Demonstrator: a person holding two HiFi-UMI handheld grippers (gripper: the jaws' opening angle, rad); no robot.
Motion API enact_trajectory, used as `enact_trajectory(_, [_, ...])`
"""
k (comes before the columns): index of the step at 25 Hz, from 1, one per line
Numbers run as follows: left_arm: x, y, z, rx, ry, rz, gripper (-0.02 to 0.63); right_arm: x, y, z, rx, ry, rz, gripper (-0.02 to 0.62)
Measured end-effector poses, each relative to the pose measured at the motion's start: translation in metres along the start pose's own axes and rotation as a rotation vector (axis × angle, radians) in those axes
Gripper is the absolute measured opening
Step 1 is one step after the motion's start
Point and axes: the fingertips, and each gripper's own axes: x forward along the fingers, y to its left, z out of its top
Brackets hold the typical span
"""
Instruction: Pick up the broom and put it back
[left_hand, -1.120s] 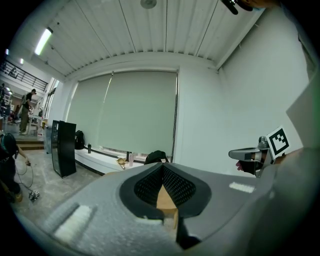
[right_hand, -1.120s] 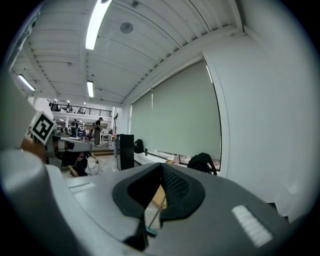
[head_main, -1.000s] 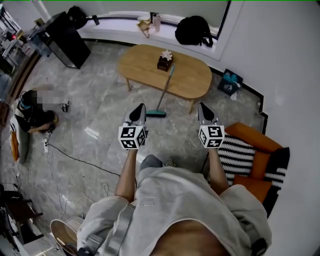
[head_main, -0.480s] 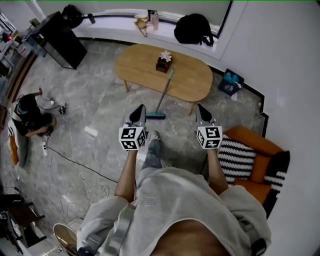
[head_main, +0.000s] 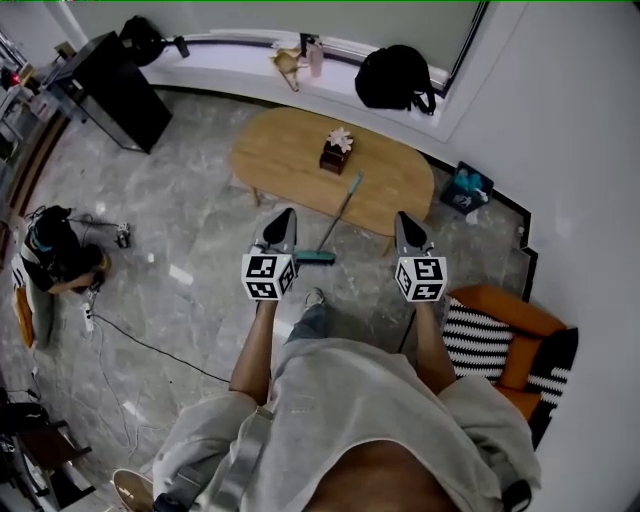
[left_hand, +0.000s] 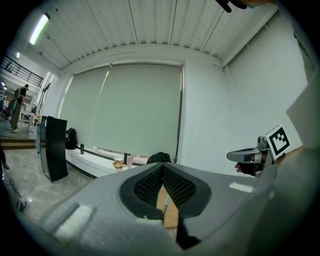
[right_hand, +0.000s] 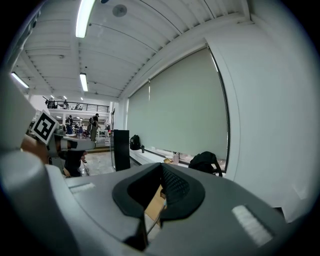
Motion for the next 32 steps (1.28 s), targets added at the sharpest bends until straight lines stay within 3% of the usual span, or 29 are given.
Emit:
enact_trajectory(7, [0.043, 0.049, 0.014, -0.006, 0.005, -0.026, 0.000, 0.057, 0.003, 0.021, 0.001, -0.002, -0.034, 0.000])
enact_trajectory(15, [0.082, 0.084, 0.002, -0.020, 0.041, -0.060, 0.000, 0.106, -0.004, 0.025, 0.019, 0.011, -0.071, 0.000])
enact_trajectory(25, [0.100, 0.086, -0.051, -0.039, 0.149, -0.095, 0.000, 0.142, -0.015, -0.016, 0.048, 0.087, -0.051, 0.000])
enact_trajectory(32, [0.110, 0.081, -0.090, -0.053, 0.197, -0.042, 0.000, 0.169, -0.031, -0.046, 0.066, 0.092, 0.005, 0.000])
